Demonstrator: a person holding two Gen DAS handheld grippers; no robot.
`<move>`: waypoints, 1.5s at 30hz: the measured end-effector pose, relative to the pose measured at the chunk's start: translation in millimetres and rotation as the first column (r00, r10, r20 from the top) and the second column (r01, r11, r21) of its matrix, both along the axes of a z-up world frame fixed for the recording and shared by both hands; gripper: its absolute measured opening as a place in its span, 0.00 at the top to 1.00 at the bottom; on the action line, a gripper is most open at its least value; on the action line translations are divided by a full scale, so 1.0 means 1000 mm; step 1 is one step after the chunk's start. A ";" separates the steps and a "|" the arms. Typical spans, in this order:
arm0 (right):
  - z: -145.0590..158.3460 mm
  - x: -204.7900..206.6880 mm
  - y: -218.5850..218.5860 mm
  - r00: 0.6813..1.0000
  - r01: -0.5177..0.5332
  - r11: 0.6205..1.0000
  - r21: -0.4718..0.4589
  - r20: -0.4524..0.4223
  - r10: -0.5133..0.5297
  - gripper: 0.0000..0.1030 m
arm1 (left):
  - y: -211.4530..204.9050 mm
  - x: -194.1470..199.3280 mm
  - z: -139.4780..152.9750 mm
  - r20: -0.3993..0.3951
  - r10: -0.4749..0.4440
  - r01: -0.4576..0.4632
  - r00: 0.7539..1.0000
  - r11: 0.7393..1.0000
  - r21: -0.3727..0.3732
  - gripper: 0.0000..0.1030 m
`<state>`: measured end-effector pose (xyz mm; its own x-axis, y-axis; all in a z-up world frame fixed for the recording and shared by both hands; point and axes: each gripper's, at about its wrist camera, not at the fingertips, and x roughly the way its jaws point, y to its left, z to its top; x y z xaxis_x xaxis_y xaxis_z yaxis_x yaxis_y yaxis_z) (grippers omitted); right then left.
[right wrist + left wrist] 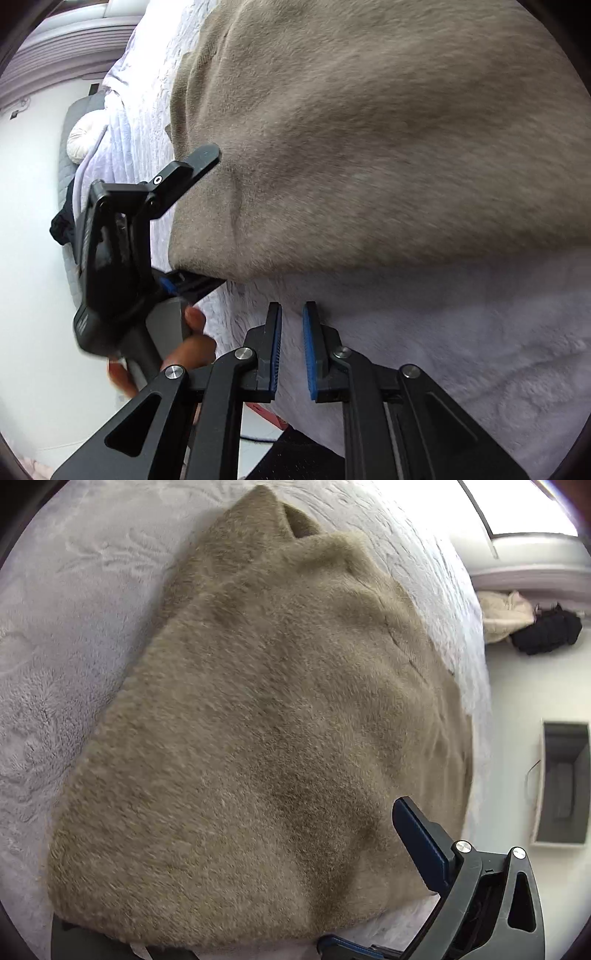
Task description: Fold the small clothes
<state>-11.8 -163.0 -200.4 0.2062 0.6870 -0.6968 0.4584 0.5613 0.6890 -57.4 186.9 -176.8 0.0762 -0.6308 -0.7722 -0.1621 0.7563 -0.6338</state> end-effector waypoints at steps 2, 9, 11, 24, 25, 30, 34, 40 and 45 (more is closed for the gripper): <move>0.006 -0.008 -0.008 1.000 -0.020 1.000 -0.022 0.012 0.020 0.85 | 0.001 0.005 -0.004 -0.042 0.035 -0.036 0.999 0.999 -0.032 0.01; 0.053 0.005 -0.026 0.992 -0.088 0.978 -0.190 0.068 0.103 0.85 | -0.023 0.004 0.029 0.073 -0.048 0.029 0.996 0.968 0.248 0.59; 0.069 0.012 -0.034 0.989 -0.097 0.967 -0.236 0.090 0.121 0.85 | -0.035 0.002 0.041 0.137 -0.128 0.074 0.982 0.935 0.347 0.72; 0.139 0.153 -0.014 0.892 -0.383 0.845 -0.372 0.088 0.443 0.18 | -0.117 -0.054 0.066 0.330 -0.694 0.173 0.640 0.548 0.818 0.80; 0.137 0.168 -0.001 0.872 -0.435 0.824 -0.363 0.056 0.486 0.18 | -0.118 -0.056 0.065 0.329 -0.710 0.173 0.622 0.535 0.827 0.80; 0.107 0.213 0.063 0.734 -0.653 0.669 -0.354 -0.081 0.674 0.15 | -0.105 -0.078 0.065 0.329 -0.766 0.175 0.552 0.493 0.852 0.80; 0.075 0.228 0.109 0.624 -0.768 0.548 -0.332 -0.196 0.756 0.13 | -0.104 -0.083 0.062 0.335 -0.771 0.176 0.542 0.493 0.852 0.80; 0.033 0.229 0.172 0.438 -0.877 0.293 -0.380 -0.386 0.812 0.11 | -0.095 -0.086 0.062 0.343 -0.761 0.182 0.551 0.511 0.840 0.80; -0.007 0.212 0.200 0.301 -0.921 0.090 -0.378 -0.547 0.782 0.12 | -0.091 -0.081 0.060 0.335 -0.760 0.182 0.557 0.505 0.844 0.80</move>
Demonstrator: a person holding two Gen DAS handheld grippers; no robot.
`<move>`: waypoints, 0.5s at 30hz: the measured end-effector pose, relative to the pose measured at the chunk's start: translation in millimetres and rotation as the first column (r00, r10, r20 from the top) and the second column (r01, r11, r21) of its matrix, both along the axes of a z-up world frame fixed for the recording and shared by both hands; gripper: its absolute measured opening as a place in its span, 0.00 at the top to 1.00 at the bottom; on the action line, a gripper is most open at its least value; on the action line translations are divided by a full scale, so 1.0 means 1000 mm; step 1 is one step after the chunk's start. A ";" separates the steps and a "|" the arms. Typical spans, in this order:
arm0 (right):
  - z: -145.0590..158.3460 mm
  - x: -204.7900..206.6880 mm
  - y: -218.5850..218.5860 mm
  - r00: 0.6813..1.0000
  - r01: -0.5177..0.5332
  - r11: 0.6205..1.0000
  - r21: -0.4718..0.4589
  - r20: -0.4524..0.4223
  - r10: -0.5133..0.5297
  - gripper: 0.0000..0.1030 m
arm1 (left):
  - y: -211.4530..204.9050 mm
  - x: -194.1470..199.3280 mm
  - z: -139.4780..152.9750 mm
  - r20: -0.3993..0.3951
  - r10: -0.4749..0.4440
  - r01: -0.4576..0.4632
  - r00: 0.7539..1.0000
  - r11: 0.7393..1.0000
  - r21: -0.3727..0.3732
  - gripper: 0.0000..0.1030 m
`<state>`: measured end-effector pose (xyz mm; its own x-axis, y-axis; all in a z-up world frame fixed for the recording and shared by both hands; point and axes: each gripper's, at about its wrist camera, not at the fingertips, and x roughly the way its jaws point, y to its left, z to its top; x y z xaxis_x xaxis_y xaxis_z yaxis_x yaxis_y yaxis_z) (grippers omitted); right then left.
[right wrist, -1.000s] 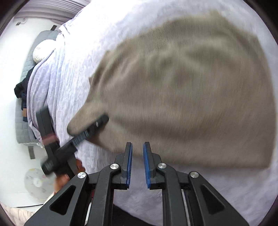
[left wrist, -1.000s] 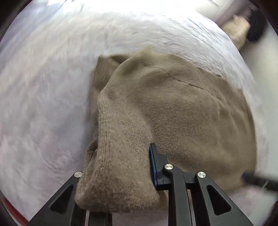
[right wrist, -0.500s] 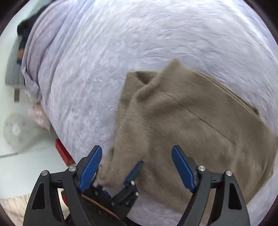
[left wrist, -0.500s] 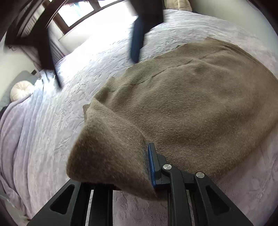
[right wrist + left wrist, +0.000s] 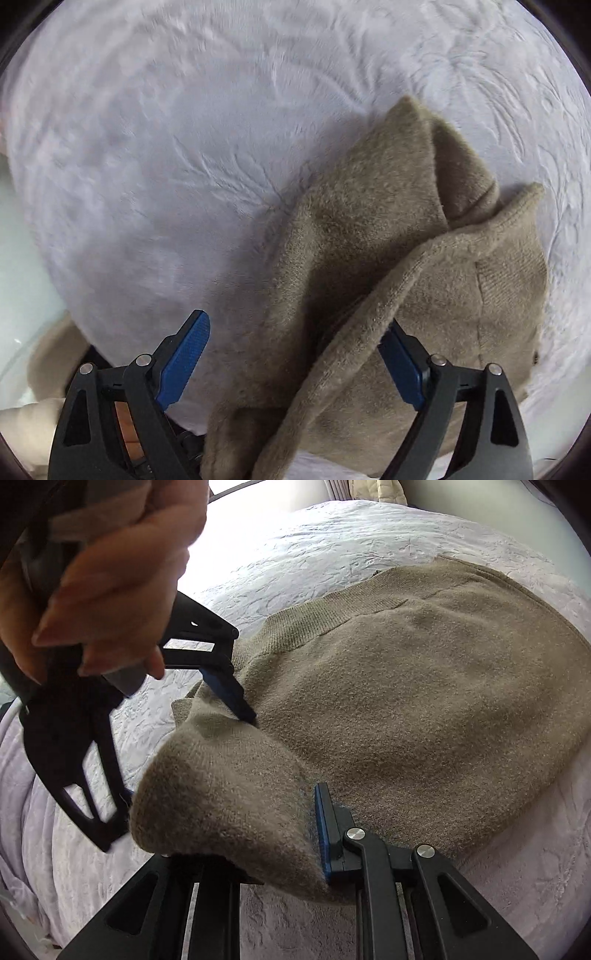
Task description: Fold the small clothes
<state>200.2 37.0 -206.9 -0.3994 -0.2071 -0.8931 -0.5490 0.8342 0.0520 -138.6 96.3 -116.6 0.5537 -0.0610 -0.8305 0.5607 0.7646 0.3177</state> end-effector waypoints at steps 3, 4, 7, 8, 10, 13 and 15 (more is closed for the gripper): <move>0.004 -0.004 -0.006 0.993 -0.069 0.995 -0.067 0.092 0.075 0.67 | 0.000 -0.005 0.000 0.004 -0.009 0.009 1.000 1.000 0.003 0.80; 0.011 -0.002 -0.013 0.994 -0.036 0.999 -0.033 0.102 0.040 0.80 | 0.000 -0.005 0.002 0.001 -0.007 0.007 1.000 1.000 -0.006 0.80; 0.042 0.003 -0.046 0.985 0.108 0.986 0.126 0.119 -0.123 0.85 | 0.001 -0.003 0.016 0.005 -0.005 0.005 1.000 0.999 -0.038 0.80; 0.054 0.001 -0.060 0.976 0.147 0.972 0.183 0.135 -0.173 0.85 | 0.000 -0.004 0.022 0.008 -0.008 0.009 1.000 0.999 -0.049 0.80; 0.076 -0.003 -0.087 0.949 0.218 0.942 0.254 0.168 -0.265 0.85 | -0.002 -0.003 0.037 0.018 -0.018 0.019 1.000 0.997 -0.077 0.80; 0.109 -0.012 -0.126 0.901 0.279 0.891 0.358 0.224 -0.372 0.86 | -0.014 -0.004 0.067 0.042 -0.040 0.045 0.998 0.990 -0.130 0.80; 0.132 -0.020 -0.152 0.863 0.317 0.854 0.412 0.248 -0.440 0.86 | -0.027 -0.009 0.085 0.066 -0.071 0.080 0.995 0.985 -0.153 0.80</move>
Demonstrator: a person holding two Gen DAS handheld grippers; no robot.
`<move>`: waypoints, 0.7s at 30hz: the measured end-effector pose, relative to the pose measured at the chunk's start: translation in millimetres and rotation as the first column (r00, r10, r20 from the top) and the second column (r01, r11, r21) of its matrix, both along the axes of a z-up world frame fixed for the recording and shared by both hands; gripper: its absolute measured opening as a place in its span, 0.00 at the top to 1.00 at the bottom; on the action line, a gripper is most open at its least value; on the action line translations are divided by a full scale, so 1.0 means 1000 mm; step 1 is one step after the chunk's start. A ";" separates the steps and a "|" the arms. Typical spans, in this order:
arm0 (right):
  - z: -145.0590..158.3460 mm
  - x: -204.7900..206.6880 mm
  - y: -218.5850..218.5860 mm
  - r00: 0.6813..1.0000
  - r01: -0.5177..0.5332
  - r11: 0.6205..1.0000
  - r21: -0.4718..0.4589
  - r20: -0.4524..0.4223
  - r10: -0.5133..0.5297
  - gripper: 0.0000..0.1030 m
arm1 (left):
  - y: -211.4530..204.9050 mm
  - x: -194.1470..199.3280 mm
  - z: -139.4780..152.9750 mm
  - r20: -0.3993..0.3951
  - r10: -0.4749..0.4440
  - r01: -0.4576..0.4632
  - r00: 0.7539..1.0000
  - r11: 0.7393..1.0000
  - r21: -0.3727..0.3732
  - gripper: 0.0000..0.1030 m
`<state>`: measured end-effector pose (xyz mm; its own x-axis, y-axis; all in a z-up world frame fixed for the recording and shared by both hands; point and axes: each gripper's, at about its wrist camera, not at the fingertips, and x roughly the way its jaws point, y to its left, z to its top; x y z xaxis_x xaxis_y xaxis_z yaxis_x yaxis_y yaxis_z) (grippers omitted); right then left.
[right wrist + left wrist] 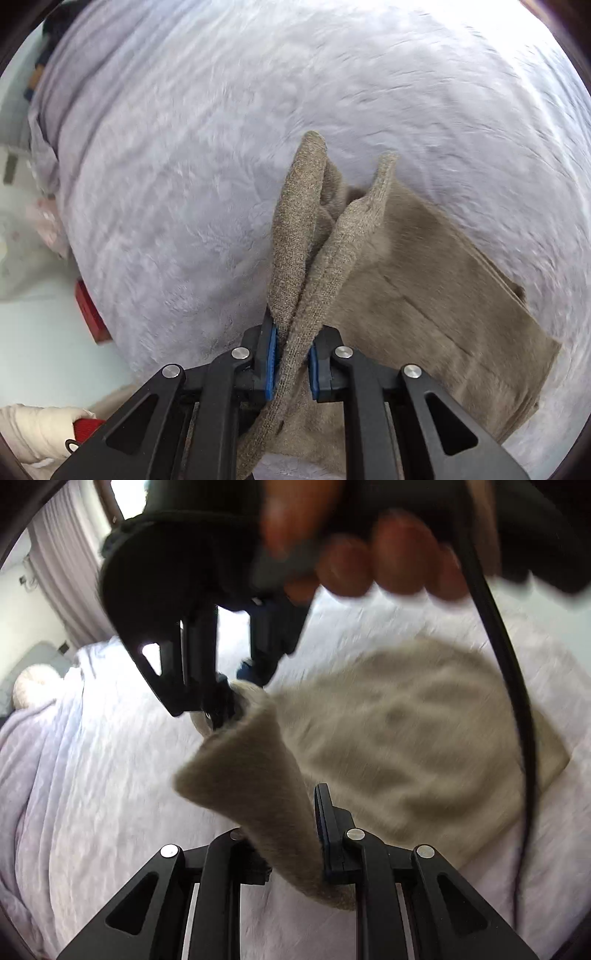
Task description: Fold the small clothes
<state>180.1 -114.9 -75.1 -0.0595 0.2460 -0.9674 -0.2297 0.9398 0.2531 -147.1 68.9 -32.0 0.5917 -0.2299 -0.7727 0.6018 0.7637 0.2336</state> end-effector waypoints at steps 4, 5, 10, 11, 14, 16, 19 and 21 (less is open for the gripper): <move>0.037 -0.019 -0.045 0.989 0.113 0.993 0.045 0.090 -0.117 0.86 | -0.040 -0.011 0.025 0.040 -0.085 0.086 0.996 0.996 -0.025 0.80; 0.047 -0.027 -0.063 0.982 0.143 0.988 0.060 0.112 -0.149 0.86 | -0.053 -0.017 0.030 0.050 -0.114 0.116 0.992 0.993 -0.026 0.80; 0.081 -0.071 -0.145 0.937 0.274 0.956 0.106 0.196 -0.290 0.86 | -0.113 -0.052 0.040 0.067 -0.253 0.255 0.965 0.967 -0.026 0.80; 0.084 -0.086 -0.166 0.921 0.310 0.944 0.116 0.212 -0.328 0.86 | -0.127 -0.054 0.040 0.062 -0.278 0.280 0.959 0.960 -0.026 0.80; 0.083 -0.121 -0.219 0.876 0.405 0.902 0.148 0.222 -0.429 0.86 | -0.161 -0.074 0.032 0.033 -0.360 0.361 0.932 0.932 -0.025 0.80; 0.065 -0.147 -0.245 0.844 0.471 0.867 0.163 0.202 -0.497 0.86 | -0.181 -0.089 0.020 0.004 -0.409 0.409 0.913 0.912 -0.012 0.80; 0.027 -0.181 -0.290 0.797 0.560 0.805 0.194 0.138 -0.588 0.86 | -0.207 -0.111 -0.011 -0.054 -0.466 0.469 0.883 0.883 0.034 0.80; -0.009 -0.200 -0.307 0.766 0.611 0.762 0.216 0.083 -0.638 0.86 | -0.218 -0.121 -0.032 -0.099 -0.481 0.488 0.871 0.871 0.065 0.80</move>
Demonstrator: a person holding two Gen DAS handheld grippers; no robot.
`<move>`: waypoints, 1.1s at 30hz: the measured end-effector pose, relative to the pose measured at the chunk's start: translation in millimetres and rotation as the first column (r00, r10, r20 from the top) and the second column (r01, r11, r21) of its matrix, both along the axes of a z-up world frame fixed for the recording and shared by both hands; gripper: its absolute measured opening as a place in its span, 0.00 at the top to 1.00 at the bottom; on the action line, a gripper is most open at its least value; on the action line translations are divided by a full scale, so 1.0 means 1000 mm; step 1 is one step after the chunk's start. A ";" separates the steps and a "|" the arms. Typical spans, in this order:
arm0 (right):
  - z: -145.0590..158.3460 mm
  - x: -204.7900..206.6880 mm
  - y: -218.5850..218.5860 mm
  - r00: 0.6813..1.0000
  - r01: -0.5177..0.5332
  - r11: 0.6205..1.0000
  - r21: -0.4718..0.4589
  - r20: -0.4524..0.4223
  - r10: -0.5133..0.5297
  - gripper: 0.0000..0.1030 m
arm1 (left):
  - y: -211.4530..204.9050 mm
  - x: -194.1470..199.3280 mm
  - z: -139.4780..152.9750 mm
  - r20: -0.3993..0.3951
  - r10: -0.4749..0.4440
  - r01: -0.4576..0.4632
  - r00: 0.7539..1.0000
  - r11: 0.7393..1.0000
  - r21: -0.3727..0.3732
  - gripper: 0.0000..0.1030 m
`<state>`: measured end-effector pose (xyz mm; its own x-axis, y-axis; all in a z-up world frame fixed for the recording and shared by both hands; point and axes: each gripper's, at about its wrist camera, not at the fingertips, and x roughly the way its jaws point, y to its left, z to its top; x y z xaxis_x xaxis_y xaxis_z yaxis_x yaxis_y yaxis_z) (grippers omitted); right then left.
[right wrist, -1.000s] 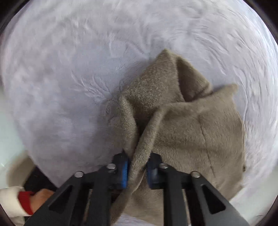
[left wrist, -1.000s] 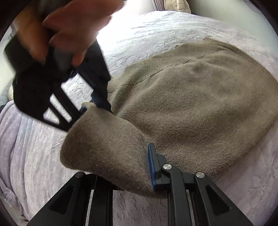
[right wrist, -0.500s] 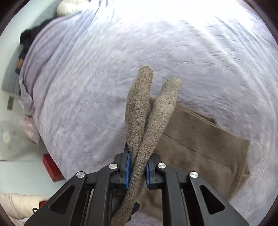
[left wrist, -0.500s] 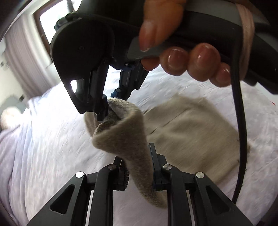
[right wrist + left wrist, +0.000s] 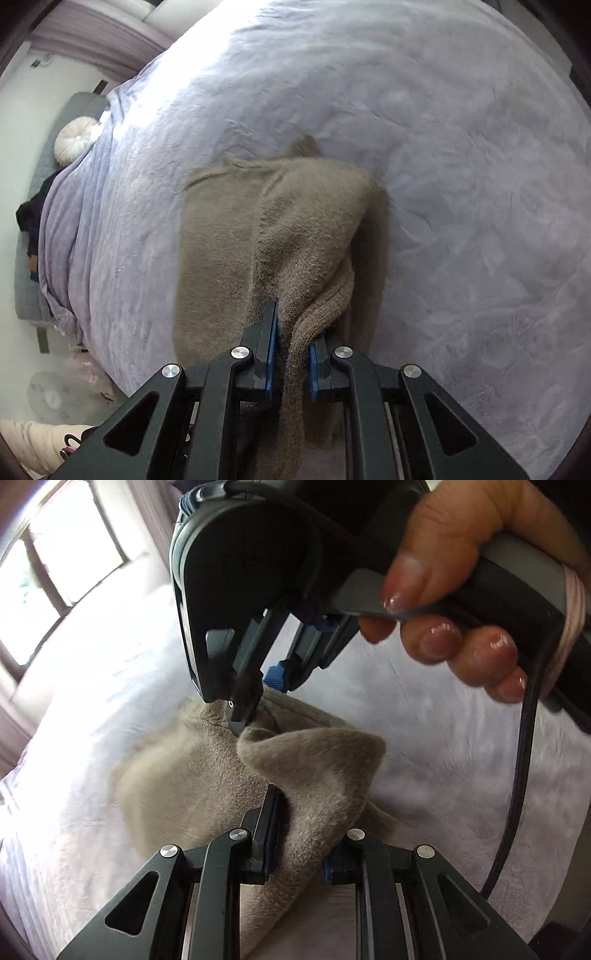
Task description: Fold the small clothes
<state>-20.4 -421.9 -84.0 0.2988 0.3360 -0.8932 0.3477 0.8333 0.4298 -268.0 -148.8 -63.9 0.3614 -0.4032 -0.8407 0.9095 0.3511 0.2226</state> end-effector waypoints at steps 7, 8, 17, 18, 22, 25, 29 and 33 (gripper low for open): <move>-0.046 -0.028 -0.023 0.992 0.117 0.982 0.146 0.031 -0.123 0.70 | -0.008 -0.010 -0.026 -0.013 0.009 -0.008 1.000 0.998 0.065 0.80; -0.045 -0.029 -0.026 0.992 0.120 0.984 0.135 0.029 -0.125 0.67 | -0.009 -0.012 -0.026 -0.014 0.014 -0.013 1.000 0.998 0.066 0.80; -0.007 -0.080 -0.019 0.982 0.172 0.979 0.106 0.062 -0.179 0.57 | 0.049 -0.004 0.015 -0.009 0.090 -0.089 0.996 0.996 0.029 0.25; -0.003 -0.086 -0.017 0.980 0.179 0.976 0.124 0.068 -0.188 0.57 | 0.055 -0.001 0.017 -0.013 0.109 -0.109 0.994 0.994 0.027 0.25; 0.009 -0.103 0.000 0.971 0.173 0.955 0.239 0.119 -0.206 0.57 | 0.075 0.041 0.019 -0.049 0.243 -0.242 0.969 0.970 0.035 0.25; 0.004 -0.097 0.014 0.980 0.149 0.965 0.217 0.098 -0.173 0.57 | 0.084 0.082 0.005 -0.093 0.336 -0.331 0.937 0.941 0.068 0.25; -0.022 -0.072 0.018 0.983 0.181 0.973 0.141 -0.005 -0.183 0.75 | 0.090 0.121 -0.031 -0.133 0.429 -0.406 0.894 0.898 0.170 0.22; -0.011 -0.061 0.009 0.979 0.201 0.976 0.083 0.030 -0.204 0.68 | 0.101 0.126 -0.052 -0.182 0.453 -0.421 0.873 0.888 0.186 0.13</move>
<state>-81.3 -412.7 -94.6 0.4009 0.3342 -0.8530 0.4877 0.7103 0.5075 -141.7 -48.1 -116.1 0.2788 -0.1220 -0.9526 0.7008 0.7041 0.1149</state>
